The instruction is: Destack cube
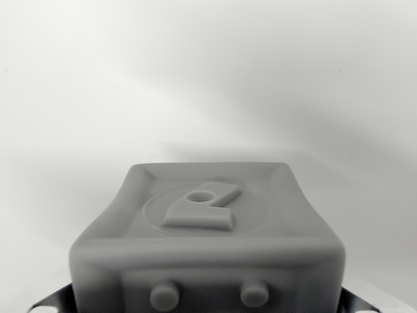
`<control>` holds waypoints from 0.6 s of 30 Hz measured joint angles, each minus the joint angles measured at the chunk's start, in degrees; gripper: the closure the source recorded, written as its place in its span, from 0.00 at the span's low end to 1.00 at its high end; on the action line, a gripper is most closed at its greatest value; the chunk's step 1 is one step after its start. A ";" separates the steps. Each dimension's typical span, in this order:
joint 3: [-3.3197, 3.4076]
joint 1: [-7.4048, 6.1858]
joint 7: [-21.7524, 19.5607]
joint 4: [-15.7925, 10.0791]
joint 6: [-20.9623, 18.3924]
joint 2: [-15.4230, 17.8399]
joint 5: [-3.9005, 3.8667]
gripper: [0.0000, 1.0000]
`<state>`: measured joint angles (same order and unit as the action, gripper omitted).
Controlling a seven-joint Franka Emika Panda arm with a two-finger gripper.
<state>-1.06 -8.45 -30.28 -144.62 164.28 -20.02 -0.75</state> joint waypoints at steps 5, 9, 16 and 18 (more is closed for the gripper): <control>0.15 -0.18 0.00 0.40 1.11 -1.51 0.00 1.00; 0.27 -0.33 0.00 0.68 2.01 -2.66 0.00 1.00; 0.39 -0.42 0.00 1.11 3.09 -4.16 0.00 1.00; 0.41 -0.45 0.00 1.18 3.26 -4.41 0.00 1.00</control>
<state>-0.65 -8.89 -30.28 -143.43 167.54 -24.43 -0.75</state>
